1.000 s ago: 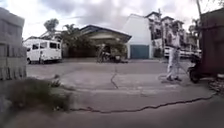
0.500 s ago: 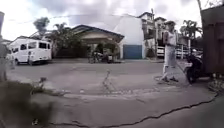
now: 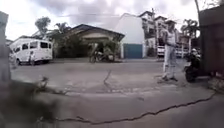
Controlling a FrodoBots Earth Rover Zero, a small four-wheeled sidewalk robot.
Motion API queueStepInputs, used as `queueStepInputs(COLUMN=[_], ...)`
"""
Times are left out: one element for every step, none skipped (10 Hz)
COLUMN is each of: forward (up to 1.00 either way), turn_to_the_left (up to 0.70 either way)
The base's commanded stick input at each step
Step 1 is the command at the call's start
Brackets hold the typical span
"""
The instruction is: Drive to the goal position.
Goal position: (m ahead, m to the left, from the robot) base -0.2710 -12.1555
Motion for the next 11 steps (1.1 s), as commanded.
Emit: queueStepInputs(forward=[-0.12,-0.12,-0.03,0.7,0.7,0.7,0.7,0.7,0.7,0.7,0.7], turn_to_the_left=[0.0,0.0,0.0,0.0,0.0,0.0,0.0,0.0,0.0,0.0,0.0])
